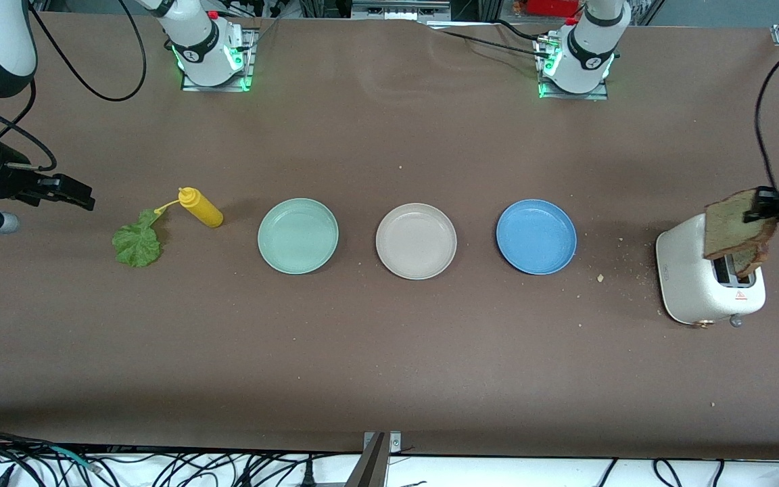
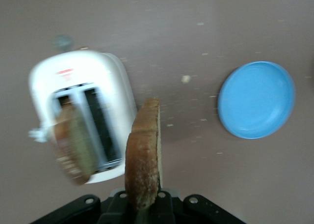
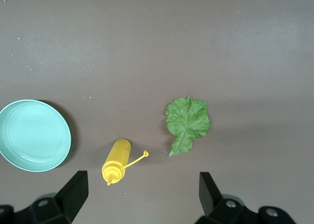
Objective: Make sandwich in beige plate with both arms
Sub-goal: 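Lift the bread slice and carry it onto the beige plate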
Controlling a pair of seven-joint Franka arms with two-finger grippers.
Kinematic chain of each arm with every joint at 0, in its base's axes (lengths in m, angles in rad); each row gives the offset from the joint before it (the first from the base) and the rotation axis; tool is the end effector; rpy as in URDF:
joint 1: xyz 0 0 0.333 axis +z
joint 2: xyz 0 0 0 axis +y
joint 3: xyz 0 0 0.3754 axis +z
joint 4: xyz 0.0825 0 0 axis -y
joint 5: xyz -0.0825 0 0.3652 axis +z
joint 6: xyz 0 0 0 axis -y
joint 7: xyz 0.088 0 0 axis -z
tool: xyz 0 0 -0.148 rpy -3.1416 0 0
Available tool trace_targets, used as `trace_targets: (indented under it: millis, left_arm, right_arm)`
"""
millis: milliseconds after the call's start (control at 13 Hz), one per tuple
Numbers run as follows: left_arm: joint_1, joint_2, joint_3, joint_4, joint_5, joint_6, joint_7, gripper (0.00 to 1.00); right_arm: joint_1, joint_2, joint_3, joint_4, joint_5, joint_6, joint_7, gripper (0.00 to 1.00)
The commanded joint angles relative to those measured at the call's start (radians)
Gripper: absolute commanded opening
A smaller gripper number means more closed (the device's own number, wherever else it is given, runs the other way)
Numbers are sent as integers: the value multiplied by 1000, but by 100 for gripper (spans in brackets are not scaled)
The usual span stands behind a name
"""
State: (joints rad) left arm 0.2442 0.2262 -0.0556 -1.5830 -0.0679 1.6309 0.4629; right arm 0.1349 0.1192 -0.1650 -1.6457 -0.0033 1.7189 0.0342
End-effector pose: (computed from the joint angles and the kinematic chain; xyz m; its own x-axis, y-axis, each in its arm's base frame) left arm 0.5899 0.1059 0.5136 0.9555 -0.2678 -0.1236 -0.2489 -0.9570 0.1492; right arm 0.5814 -0.0129 0.5554 0.9970 -0.0635 -0.0436 -0.0624 -0.9978 0.0243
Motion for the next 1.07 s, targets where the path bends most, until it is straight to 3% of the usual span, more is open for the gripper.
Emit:
trace_targets:
  millis: [0,537,997]
  left_arm:
    - [-60,43,5,9,-186,-58,-61,0]
    - [-275,286,3,17,-729,-95,-139,0]
    - [-471,447,2,17,-932,245,-103,0]
  right_arm:
    - [-1,-10,1,0,8,-8,-11,100]
    - [-1,-10,1,-2,5,-8,-10,100]
    - [-1,-10,1,-2,2,-8,-11,100]
